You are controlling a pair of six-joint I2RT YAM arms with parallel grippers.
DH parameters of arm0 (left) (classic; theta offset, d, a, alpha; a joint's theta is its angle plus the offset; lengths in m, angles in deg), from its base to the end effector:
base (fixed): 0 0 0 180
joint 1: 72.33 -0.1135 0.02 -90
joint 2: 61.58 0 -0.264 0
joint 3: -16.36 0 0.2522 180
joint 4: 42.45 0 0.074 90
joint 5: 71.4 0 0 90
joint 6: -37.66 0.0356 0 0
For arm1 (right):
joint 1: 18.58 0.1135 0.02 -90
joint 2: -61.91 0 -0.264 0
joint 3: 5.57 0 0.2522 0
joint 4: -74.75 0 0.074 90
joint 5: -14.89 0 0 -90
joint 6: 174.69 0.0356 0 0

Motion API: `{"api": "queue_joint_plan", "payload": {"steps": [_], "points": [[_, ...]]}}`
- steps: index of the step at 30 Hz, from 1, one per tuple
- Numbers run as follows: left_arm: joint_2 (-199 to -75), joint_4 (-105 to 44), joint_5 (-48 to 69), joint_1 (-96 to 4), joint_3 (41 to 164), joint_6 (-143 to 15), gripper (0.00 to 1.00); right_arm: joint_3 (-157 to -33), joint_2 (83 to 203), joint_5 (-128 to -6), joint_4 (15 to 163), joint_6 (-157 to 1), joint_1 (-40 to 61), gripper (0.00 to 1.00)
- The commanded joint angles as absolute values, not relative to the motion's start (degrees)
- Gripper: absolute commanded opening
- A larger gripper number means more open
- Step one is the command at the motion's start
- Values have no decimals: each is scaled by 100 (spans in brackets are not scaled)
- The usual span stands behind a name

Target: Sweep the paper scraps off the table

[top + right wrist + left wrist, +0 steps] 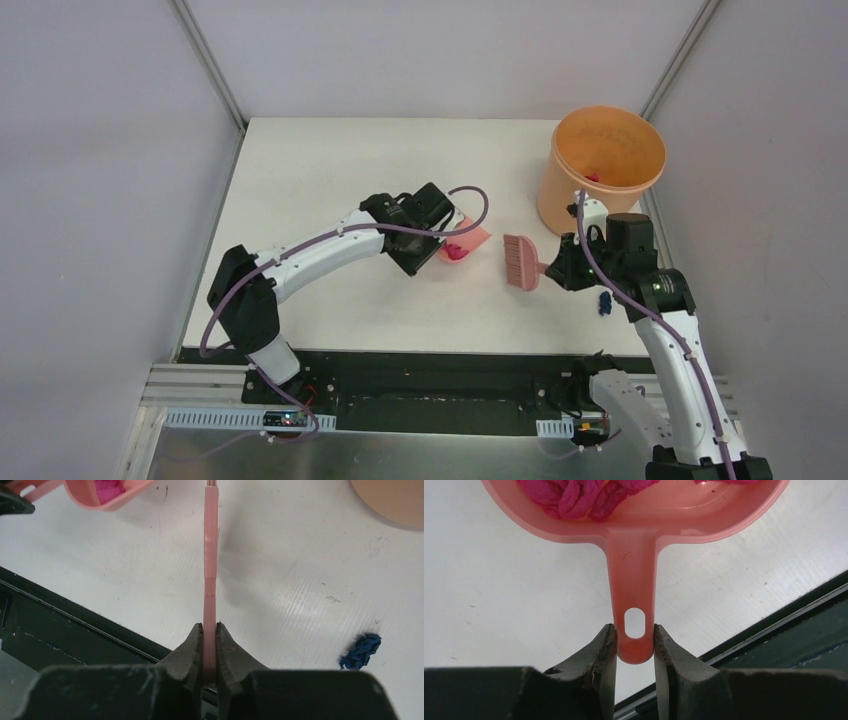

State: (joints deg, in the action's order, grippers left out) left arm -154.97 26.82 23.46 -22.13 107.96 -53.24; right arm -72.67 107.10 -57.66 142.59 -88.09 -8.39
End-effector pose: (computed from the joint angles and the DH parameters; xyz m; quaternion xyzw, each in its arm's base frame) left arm 0.2092 -0.2464 0.2656 0.4047 0.8986 -0.0332 0.1663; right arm 0.1389 0.0358 0.3173 -0.1649 0.9031 0.1623 0.3619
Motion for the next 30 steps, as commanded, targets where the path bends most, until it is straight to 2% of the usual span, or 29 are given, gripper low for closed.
{"api": "queue_joint_plan", "payload": {"steps": [1,6,15,20,26,30], "points": [[-15806,2858,2609,-2224,11657,-5490,0,-7163,10429,-5448,13894,-8885,-891,0],[-16182,2837,2972,-2231,12515,-5288,0,-7082,10261,-5254,13753,-8850,-901,0],[-17321,3059,2831,-2179,14916,-5354,0,-6895,10132,-4820,13526,-8696,-943,0],[-17862,3010,2900,-2155,15854,-5519,0,-6803,10067,-4446,13332,-8629,-1130,0],[-18216,2308,3069,-2093,16177,-5679,0,-6329,9674,-3523,12768,-8148,-1682,0],[-18837,2213,3281,-1987,17077,-5492,0,-5696,9224,-2476,12186,-7549,-2274,0]]}}
